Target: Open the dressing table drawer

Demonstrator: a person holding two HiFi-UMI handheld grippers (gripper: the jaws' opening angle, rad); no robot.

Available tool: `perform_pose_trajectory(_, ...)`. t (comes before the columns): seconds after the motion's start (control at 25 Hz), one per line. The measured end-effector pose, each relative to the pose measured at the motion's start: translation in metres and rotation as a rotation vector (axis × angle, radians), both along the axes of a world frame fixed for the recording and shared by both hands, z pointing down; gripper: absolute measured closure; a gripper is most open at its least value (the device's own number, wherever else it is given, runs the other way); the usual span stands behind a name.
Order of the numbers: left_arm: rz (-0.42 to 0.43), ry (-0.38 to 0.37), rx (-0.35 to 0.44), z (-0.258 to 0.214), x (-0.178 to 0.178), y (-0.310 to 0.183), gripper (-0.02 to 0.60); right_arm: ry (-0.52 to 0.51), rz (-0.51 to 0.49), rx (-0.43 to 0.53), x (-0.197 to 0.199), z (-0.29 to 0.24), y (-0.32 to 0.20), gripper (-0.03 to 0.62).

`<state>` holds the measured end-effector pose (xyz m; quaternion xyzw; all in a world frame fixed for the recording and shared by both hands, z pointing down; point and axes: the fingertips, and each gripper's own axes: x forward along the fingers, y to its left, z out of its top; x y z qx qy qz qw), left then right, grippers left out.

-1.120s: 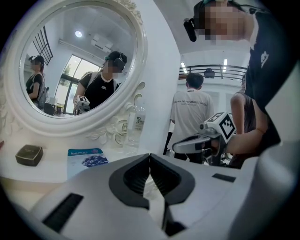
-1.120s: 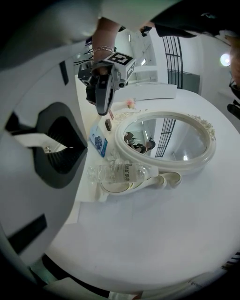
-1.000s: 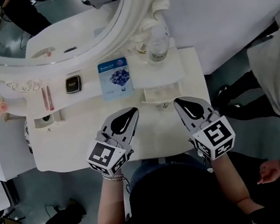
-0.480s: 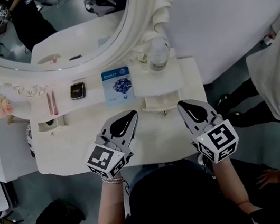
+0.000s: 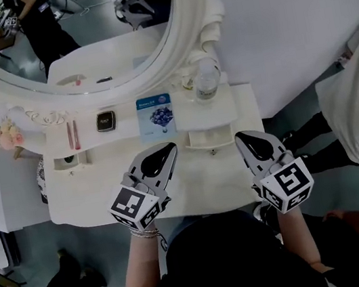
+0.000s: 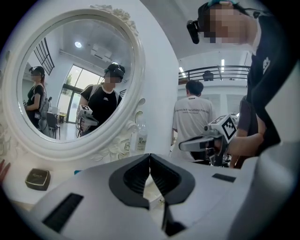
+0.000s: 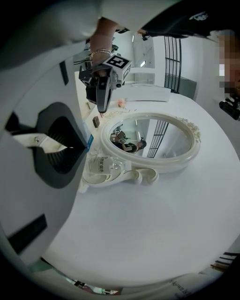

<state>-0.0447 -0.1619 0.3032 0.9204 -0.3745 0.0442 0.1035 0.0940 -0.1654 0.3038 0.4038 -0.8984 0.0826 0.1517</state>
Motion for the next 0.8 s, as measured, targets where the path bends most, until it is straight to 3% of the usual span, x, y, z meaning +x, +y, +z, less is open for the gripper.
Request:
perform_pose_trajectory(0.56,-0.035,0.029,0.080,-0.048,-0.011,-0.001,0.563,-0.008,0.000,0.125,0.012,-0.058,0.002,0.574)
perform_pose_trajectory(0.8,-0.041,0.008,0.110,-0.060,-0.012,-0.001,0.563,-0.019,0.017,0.188,0.021,-0.078,0.003,0.574)
